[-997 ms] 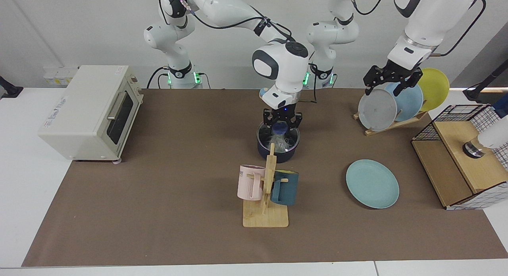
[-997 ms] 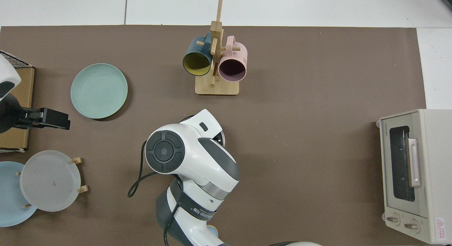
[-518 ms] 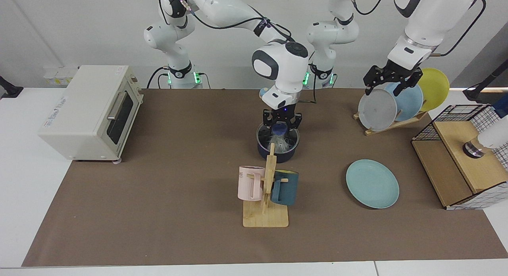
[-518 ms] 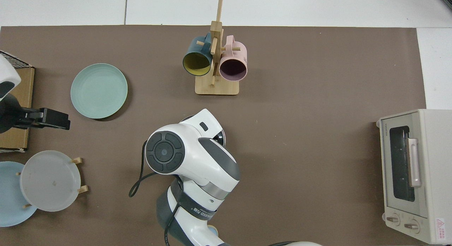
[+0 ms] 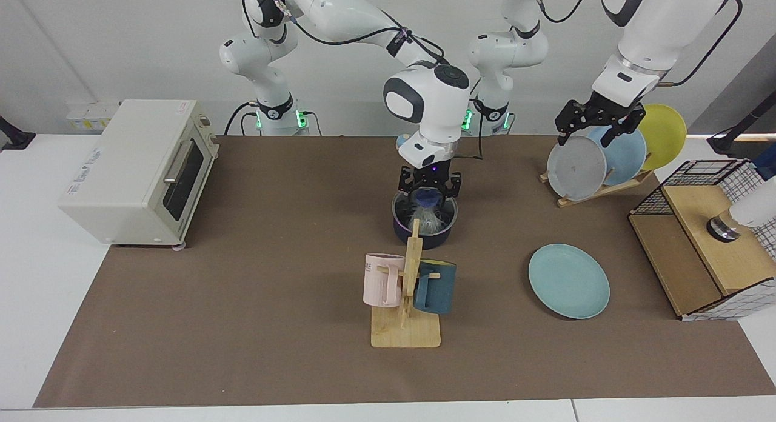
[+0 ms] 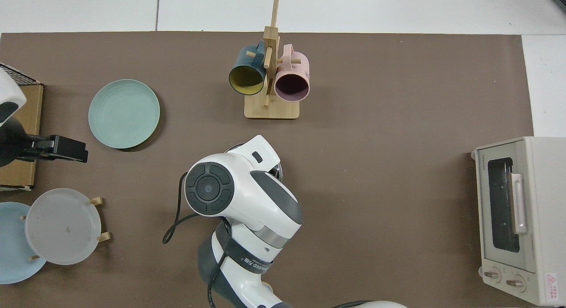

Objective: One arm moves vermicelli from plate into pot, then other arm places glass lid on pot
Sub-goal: 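Lower the glass lid onto the black pot with the right gripper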

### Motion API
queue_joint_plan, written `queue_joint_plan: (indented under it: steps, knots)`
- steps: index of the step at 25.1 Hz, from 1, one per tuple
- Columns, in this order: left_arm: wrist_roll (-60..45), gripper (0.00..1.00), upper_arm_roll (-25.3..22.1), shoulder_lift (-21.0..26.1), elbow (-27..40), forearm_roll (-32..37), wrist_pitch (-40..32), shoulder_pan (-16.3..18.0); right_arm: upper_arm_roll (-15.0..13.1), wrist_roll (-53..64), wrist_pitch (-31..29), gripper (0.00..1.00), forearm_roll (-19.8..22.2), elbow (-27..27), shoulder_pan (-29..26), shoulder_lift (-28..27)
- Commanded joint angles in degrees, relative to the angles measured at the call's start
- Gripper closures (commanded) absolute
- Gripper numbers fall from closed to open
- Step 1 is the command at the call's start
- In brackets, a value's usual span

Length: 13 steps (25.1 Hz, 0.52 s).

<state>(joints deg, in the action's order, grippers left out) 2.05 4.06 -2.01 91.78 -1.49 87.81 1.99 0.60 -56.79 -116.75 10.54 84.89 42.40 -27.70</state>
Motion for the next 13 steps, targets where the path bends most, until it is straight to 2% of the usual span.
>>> queue_joint_plan:
  steps: [1,6,9,13]
  knots:
    - [-0.6,0.0,-0.1,0.8,-1.4,-0.2,-1.1,-0.1,0.3,-1.6,-0.3,0.0,0.6,0.4,-0.9,1.5]
    - [-0.6,0.0,-0.1,0.9,-1.4,-0.2,-1.1,0.0,0.2,-0.4,4.8,0.0,0.6,-0.3,-3.0,5.7]
    - [-0.6,0.0,-0.1,0.8,-1.4,-0.2,-1.1,0.0,0.5,2.7,7.8,0.0,0.4,-0.1,-6.3,9.6]
    - [-0.6,0.0,-0.1,0.8,-1.4,-0.2,-1.1,0.0,0.2,13.2,13.8,0.0,-4.6,0.1,-12.5,14.9]
